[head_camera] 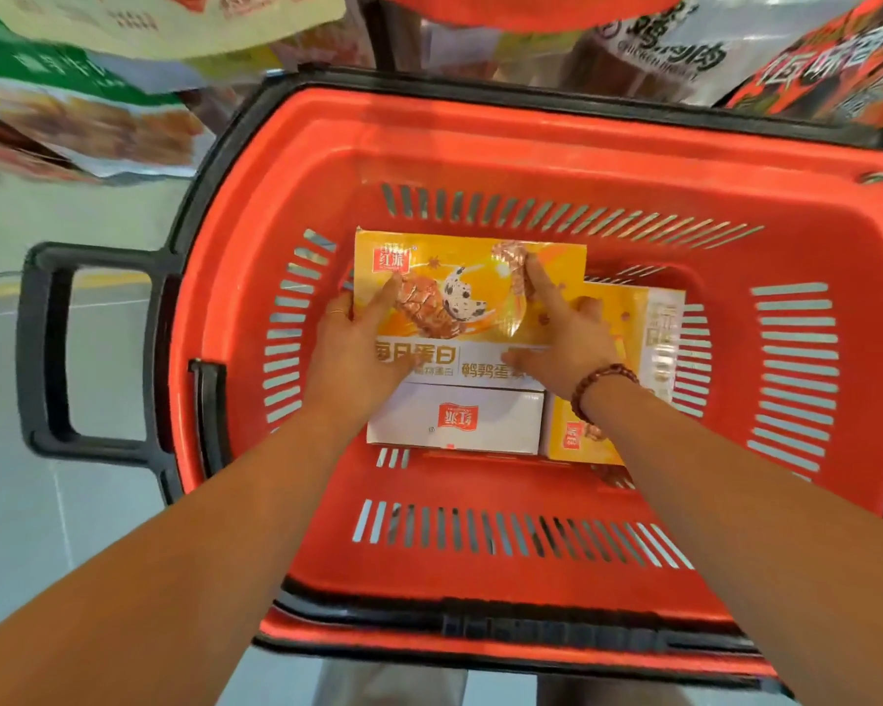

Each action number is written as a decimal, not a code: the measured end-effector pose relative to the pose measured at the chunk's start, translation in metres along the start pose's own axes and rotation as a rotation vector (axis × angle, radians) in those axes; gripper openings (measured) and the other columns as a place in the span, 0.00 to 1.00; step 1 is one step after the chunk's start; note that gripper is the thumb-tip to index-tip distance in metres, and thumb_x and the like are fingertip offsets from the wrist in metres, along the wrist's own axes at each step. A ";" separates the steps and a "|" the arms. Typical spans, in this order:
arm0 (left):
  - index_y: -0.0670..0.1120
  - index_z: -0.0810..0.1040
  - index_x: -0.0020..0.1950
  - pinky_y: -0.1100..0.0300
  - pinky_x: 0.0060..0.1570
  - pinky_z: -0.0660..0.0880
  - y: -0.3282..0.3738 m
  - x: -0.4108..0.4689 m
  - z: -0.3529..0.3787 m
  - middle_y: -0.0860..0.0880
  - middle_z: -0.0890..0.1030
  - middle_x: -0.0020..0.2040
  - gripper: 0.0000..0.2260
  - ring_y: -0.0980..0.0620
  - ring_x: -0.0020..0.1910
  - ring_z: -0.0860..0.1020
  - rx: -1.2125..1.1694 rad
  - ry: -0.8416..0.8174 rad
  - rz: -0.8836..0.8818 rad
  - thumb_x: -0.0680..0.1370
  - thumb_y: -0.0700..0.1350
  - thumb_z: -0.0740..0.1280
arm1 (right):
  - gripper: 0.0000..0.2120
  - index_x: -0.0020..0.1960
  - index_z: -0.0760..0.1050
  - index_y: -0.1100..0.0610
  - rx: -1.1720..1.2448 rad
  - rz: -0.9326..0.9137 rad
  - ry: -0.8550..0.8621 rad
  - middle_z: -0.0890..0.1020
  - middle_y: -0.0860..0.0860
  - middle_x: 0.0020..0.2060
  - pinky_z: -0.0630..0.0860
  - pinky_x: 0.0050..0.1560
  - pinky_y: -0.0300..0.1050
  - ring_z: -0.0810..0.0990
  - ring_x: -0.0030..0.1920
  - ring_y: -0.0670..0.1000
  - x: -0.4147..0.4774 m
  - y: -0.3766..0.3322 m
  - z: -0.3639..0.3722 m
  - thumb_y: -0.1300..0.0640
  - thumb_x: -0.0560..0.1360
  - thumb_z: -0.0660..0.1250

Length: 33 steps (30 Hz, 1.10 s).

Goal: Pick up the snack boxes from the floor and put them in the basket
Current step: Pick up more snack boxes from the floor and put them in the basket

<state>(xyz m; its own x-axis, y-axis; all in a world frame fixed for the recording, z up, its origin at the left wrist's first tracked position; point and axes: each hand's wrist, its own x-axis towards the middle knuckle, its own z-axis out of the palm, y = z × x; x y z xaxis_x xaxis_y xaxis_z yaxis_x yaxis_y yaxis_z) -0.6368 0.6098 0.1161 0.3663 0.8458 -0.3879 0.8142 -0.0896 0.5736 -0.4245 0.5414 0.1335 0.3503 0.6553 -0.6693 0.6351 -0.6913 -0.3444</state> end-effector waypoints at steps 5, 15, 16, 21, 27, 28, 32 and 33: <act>0.47 0.74 0.65 0.60 0.64 0.65 0.031 -0.006 -0.041 0.41 0.71 0.63 0.27 0.47 0.64 0.68 -0.085 0.146 0.157 0.67 0.44 0.76 | 0.32 0.71 0.64 0.47 0.112 -0.070 0.115 0.65 0.57 0.68 0.70 0.60 0.48 0.74 0.60 0.57 -0.032 -0.015 -0.034 0.54 0.70 0.72; 0.49 0.76 0.62 0.72 0.59 0.64 0.196 -0.091 -0.183 0.46 0.77 0.57 0.23 0.49 0.58 0.73 -0.154 0.212 0.475 0.68 0.49 0.75 | 0.21 0.59 0.77 0.57 0.451 -0.234 0.531 0.79 0.53 0.55 0.74 0.58 0.51 0.76 0.56 0.53 -0.204 -0.050 -0.178 0.58 0.67 0.75; 0.49 0.77 0.61 0.67 0.58 0.67 0.215 -0.104 -0.190 0.47 0.78 0.56 0.22 0.48 0.56 0.74 -0.179 0.212 0.492 0.69 0.49 0.75 | 0.21 0.59 0.77 0.56 0.471 -0.248 0.562 0.79 0.52 0.54 0.74 0.58 0.49 0.77 0.56 0.52 -0.225 -0.049 -0.191 0.58 0.67 0.76; 0.48 0.79 0.55 0.64 0.52 0.71 0.313 -0.168 -0.204 0.51 0.79 0.49 0.15 0.57 0.49 0.76 -0.349 0.219 0.694 0.69 0.49 0.71 | 0.21 0.58 0.77 0.54 0.582 -0.320 0.769 0.77 0.40 0.51 0.69 0.53 0.28 0.74 0.51 0.36 -0.330 -0.021 -0.234 0.55 0.66 0.74; 0.53 0.78 0.54 0.64 0.54 0.71 0.429 -0.247 -0.164 0.56 0.79 0.51 0.15 0.60 0.52 0.76 -0.464 0.012 0.816 0.67 0.49 0.72 | 0.20 0.57 0.75 0.46 0.629 -0.262 1.022 0.76 0.38 0.51 0.72 0.53 0.32 0.74 0.53 0.36 -0.433 0.051 -0.271 0.50 0.66 0.72; 0.55 0.78 0.54 0.66 0.53 0.71 0.448 -0.259 -0.154 0.55 0.79 0.51 0.16 0.61 0.52 0.76 -0.477 -0.021 0.845 0.67 0.51 0.71 | 0.20 0.57 0.75 0.46 0.629 -0.252 1.074 0.76 0.37 0.52 0.72 0.53 0.32 0.74 0.53 0.36 -0.449 0.068 -0.277 0.50 0.66 0.72; 0.56 0.77 0.52 0.65 0.53 0.71 0.518 -0.309 -0.105 0.58 0.79 0.51 0.16 0.60 0.53 0.76 -0.505 -0.096 0.966 0.66 0.56 0.69 | 0.20 0.55 0.73 0.41 0.666 -0.184 1.261 0.76 0.37 0.51 0.74 0.51 0.34 0.75 0.52 0.40 -0.514 0.142 -0.291 0.51 0.66 0.73; 0.57 0.77 0.51 0.65 0.53 0.71 0.533 -0.320 -0.093 0.59 0.78 0.51 0.15 0.62 0.53 0.75 -0.504 -0.101 0.989 0.66 0.56 0.69 | 0.21 0.54 0.72 0.39 0.682 -0.163 1.292 0.75 0.35 0.50 0.74 0.51 0.34 0.75 0.52 0.40 -0.529 0.161 -0.293 0.52 0.65 0.74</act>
<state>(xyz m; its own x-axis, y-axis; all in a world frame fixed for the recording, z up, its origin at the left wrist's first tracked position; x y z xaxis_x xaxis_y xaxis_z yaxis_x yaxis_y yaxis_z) -0.3623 0.3404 0.6130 0.8062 0.4713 0.3577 -0.1237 -0.4569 0.8809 -0.3059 0.1724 0.6246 0.8998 0.2958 0.3207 0.4146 -0.3512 -0.8395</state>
